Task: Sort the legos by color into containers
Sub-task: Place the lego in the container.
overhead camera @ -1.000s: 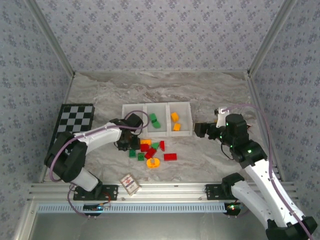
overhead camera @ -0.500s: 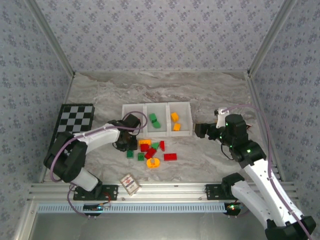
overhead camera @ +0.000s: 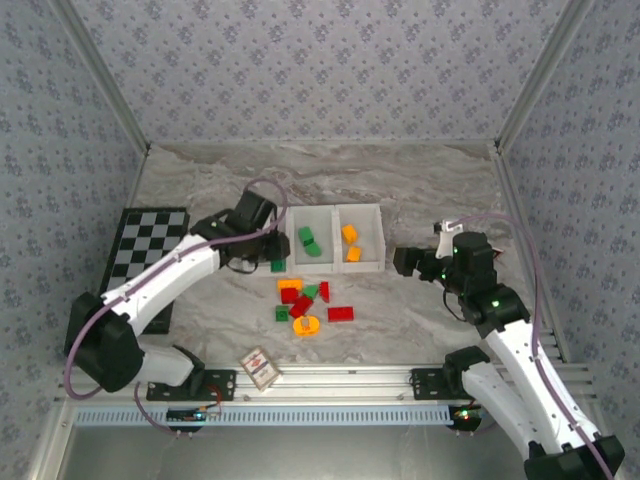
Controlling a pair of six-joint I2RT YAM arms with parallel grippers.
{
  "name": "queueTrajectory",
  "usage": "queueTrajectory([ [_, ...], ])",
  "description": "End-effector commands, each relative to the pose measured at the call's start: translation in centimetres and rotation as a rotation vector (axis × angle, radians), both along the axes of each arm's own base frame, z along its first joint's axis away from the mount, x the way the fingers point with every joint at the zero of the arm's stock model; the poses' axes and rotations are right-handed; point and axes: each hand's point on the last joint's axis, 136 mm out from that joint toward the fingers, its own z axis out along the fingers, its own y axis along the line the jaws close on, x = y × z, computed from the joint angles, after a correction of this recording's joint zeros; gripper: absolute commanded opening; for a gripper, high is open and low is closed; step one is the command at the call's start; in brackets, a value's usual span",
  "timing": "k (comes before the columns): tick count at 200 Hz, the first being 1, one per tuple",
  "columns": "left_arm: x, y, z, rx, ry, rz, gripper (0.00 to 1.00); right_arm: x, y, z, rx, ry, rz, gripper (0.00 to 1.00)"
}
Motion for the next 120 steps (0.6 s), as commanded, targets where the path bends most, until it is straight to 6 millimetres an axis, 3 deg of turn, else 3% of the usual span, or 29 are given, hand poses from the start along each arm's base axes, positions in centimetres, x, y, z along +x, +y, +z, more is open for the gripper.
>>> queueTrajectory([
  [1,2.1,-1.6,1.2,0.021,-0.030,-0.051,0.21,-0.4,0.0,-0.1,0.029,0.003,0.000,1.00],
  [65,8.6,-7.2,0.1,0.016,-0.024,-0.117,0.21,-1.3,-0.7,-0.5,0.044,-0.008,-0.019,1.00],
  [120,10.9,-10.0,-2.2,-0.017,0.015,-0.149,0.28,-1.4,-0.8,-0.4,0.053,-0.021,-0.028,1.00],
])
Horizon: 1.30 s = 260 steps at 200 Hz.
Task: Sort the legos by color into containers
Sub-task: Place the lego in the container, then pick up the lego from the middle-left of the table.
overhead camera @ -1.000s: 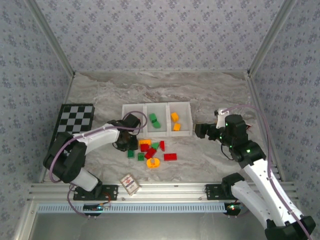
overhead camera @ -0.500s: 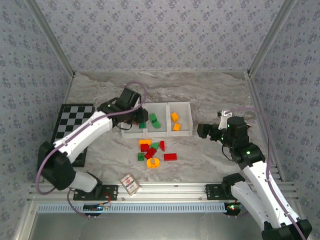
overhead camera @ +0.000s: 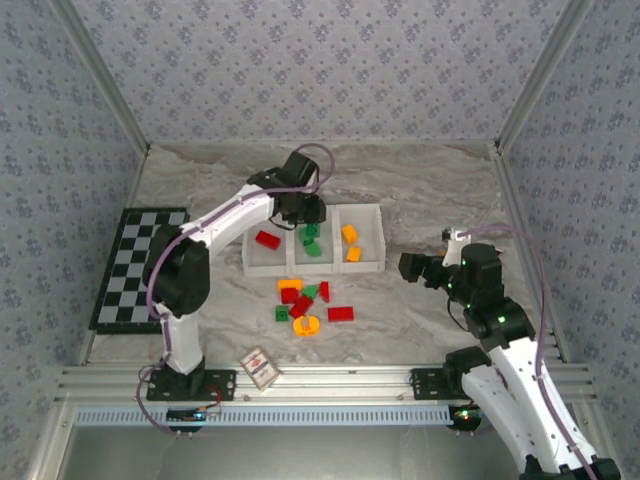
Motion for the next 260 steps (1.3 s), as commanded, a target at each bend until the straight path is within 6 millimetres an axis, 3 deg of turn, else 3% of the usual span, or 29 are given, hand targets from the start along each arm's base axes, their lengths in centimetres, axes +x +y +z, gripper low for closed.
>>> queueTrajectory([
  [1,0.8,-1.5,1.0,-0.047,-0.016,-0.038,0.28,-0.2,0.1,-0.2,0.019,0.009,0.000,1.00],
  [32,1.0,-2.1,0.6,-0.062,-0.012,-0.049,0.41,-0.1,-0.1,-0.3,0.019,0.013,-0.006,1.00],
  [72,0.8,-1.9,2.3,-0.089,-0.068,-0.064,0.57,-0.2,-0.1,-0.3,0.023,0.017,-0.007,1.00],
  [126,-1.5,0.6,4.9,-0.057,-0.148,-0.086,0.67,-0.1,-0.2,-0.6,0.035,0.031,-0.014,1.00],
  [160,-4.9,4.0,5.3,-0.009,-0.177,-0.050,0.73,0.0,-0.4,-0.9,0.038,0.044,-0.025,1.00],
  [223,-13.6,9.4,0.9,0.043,-0.086,0.017,0.75,-0.2,-1.1,-1.7,0.044,0.083,-0.061,1.00],
  [231,-14.6,9.6,0.4,0.037,-0.074,0.013,0.81,-0.2,-1.1,-2.0,0.043,0.091,-0.061,1.00],
  [239,-15.6,9.7,-0.3,0.035,-0.060,0.000,0.98,-0.3,-1.1,-2.3,0.041,0.099,-0.063,1.00],
  [260,-18.1,10.4,-2.3,0.038,-0.013,-0.001,1.00,-0.4,-1.3,-2.8,0.035,0.113,-0.073,1.00],
])
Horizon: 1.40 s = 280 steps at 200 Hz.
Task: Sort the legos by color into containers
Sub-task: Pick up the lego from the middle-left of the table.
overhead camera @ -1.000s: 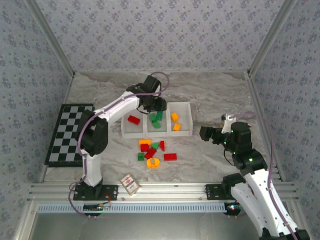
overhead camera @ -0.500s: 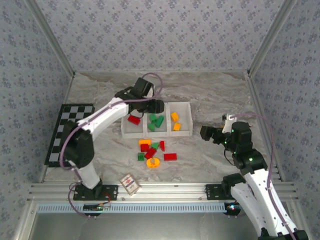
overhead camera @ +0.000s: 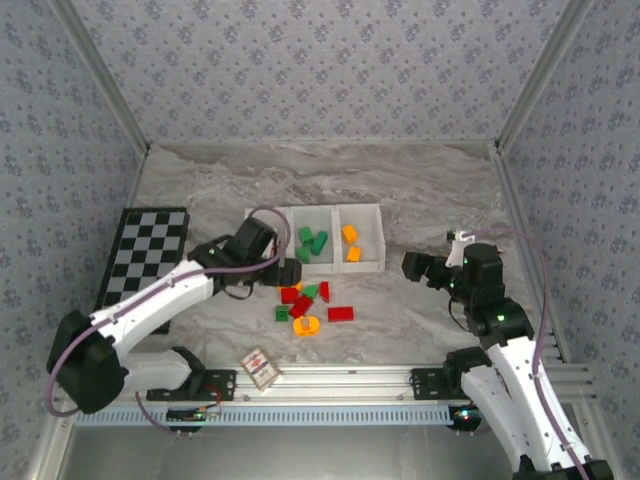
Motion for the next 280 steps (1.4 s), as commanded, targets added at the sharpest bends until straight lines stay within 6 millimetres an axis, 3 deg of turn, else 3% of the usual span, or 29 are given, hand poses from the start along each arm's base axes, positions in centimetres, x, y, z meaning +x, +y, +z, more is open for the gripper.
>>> queueTrajectory([
  [1,-2.3,0.7,-1.5,-0.008,0.044,0.026,1.00,-0.4,-0.3,-1.4,0.004,0.051,-0.018,1.00],
  [44,-5.5,1.7,-5.9,0.026,0.123,0.095,0.95,-0.4,-0.5,-1.6,-0.003,0.052,-0.030,1.00],
  [91,-5.6,1.6,-7.7,0.098,0.132,0.119,0.85,-0.3,-0.6,-1.8,-0.007,0.057,-0.037,1.00],
  [129,-5.5,0.3,-8.7,0.094,0.152,0.105,0.78,-0.3,-0.8,-1.9,-0.013,0.059,-0.044,1.00],
  [165,-5.6,-0.8,-9.0,0.082,0.156,0.090,0.78,-0.3,-0.9,-2.0,-0.014,0.059,-0.048,1.00],
  [232,-5.6,-1.1,-8.5,0.079,0.149,0.084,0.77,-0.2,-1.0,-2.0,-0.015,0.057,-0.056,1.00],
  [280,-6.0,-1.4,-9.3,0.078,0.173,0.090,0.74,-0.2,-1.0,-2.1,-0.015,0.058,-0.058,1.00],
])
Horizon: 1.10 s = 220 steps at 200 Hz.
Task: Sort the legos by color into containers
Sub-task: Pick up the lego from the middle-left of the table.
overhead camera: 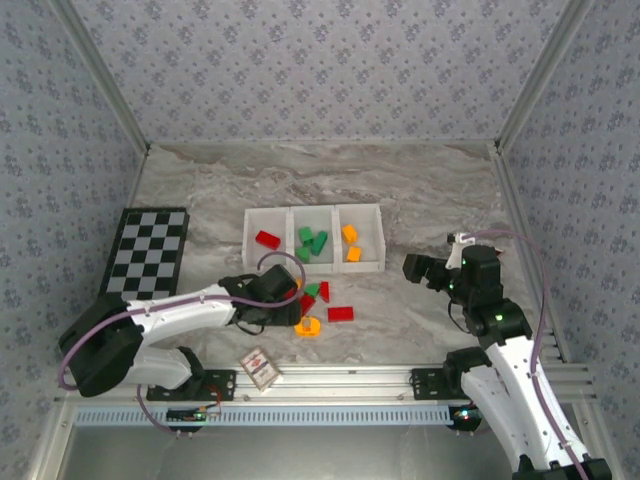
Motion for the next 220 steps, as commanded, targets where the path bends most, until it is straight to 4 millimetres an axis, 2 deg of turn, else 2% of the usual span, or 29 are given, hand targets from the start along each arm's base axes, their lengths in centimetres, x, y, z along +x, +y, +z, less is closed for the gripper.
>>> queueTrajectory([
  [1,0.3,-0.9,0.3,-0.019,0.002,0.013,0.74,-0.1,-0.5,-0.9,-0.009,0.027,-0.025,1.00],
  [71,0.2,-1.9,-0.5,-0.054,0.022,0.071,0.59,-0.2,-0.5,-1.0,-0.007,0.030,-0.025,1.00],
  [148,0.1,-1.3,-2.1,0.008,0.052,0.109,0.43,-0.2,-0.5,-1.1,-0.008,0.034,-0.025,1.00],
  [192,0.8,-0.9,-1.6,0.031,0.016,0.133,0.36,-0.2,-0.6,-1.1,-0.009,0.034,-0.029,1.00],
  [220,1.3,-0.3,-0.4,0.037,-0.024,0.146,0.32,-0.2,-0.6,-1.1,-0.011,0.035,-0.030,1.00],
])
